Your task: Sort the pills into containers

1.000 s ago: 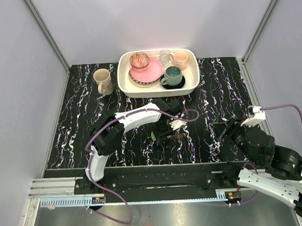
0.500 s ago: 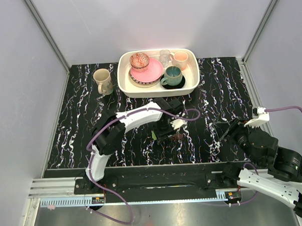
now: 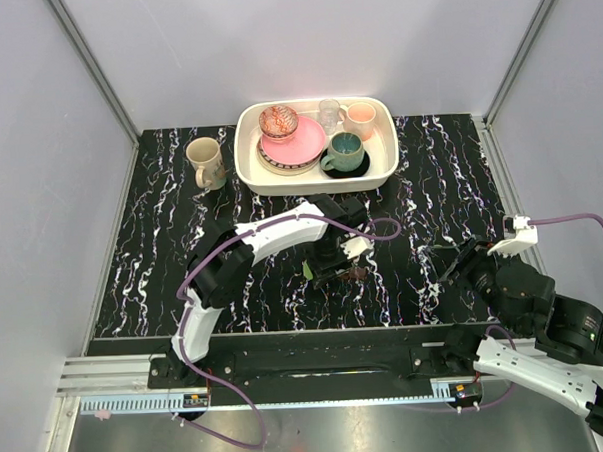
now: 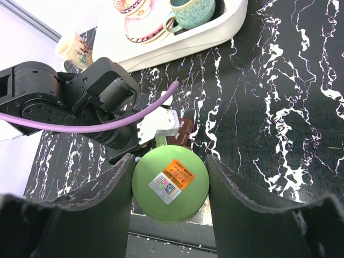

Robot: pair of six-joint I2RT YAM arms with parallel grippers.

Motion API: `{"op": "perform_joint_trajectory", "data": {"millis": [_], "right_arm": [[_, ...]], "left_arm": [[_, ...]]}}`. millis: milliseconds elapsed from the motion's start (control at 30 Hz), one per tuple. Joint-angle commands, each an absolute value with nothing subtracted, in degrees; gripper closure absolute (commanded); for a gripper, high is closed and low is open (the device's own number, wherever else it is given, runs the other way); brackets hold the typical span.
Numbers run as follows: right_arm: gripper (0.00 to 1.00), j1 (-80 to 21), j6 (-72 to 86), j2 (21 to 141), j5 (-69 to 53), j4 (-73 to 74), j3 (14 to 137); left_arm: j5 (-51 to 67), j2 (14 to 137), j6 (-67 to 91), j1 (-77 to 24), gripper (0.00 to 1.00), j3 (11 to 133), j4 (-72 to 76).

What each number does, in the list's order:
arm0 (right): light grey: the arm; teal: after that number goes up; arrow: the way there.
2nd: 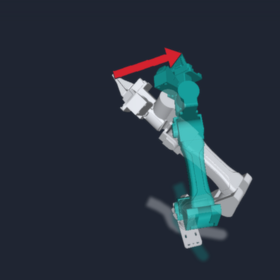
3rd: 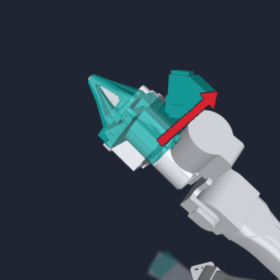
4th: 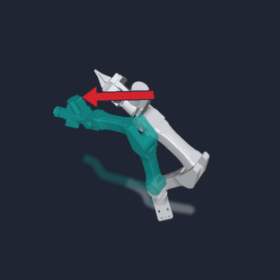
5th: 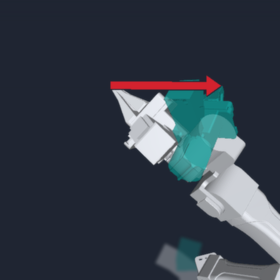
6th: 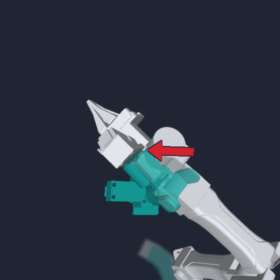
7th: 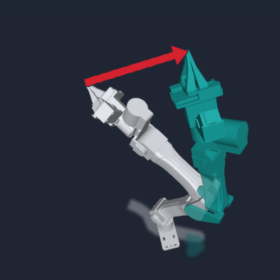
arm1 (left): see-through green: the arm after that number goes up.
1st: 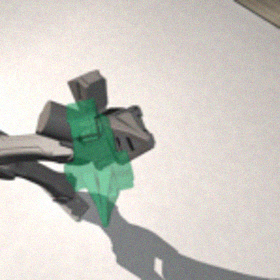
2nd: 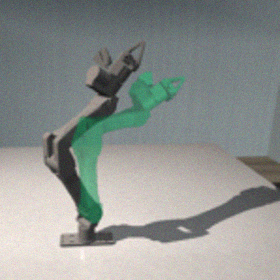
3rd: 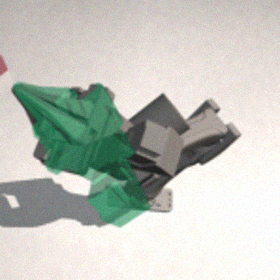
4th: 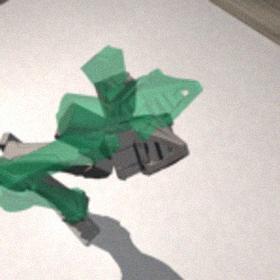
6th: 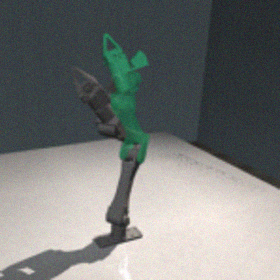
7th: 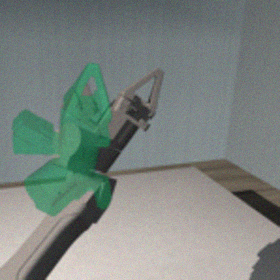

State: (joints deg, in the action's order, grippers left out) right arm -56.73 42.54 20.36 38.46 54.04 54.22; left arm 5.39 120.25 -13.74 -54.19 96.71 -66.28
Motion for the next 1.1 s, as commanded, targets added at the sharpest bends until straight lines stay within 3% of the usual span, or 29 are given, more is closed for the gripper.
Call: {"op": "perform_joint_trajectory", "data": {"millis": [0, 1067], "right_arm": [[1.00, -56.9, 43.5, 19.5, 40.4, 54.0, 53.9], [1.00, -56.9, 43.8, 18.7, 40.5, 54.9, 54.1]], "left_arm": [[4.0, 120.2, -13.8, -54.7, 1.00, 99.6, -68.0], [5.3, 119.4, -13.4, -54.7, 1.00, 98.4, -66.4]]}}
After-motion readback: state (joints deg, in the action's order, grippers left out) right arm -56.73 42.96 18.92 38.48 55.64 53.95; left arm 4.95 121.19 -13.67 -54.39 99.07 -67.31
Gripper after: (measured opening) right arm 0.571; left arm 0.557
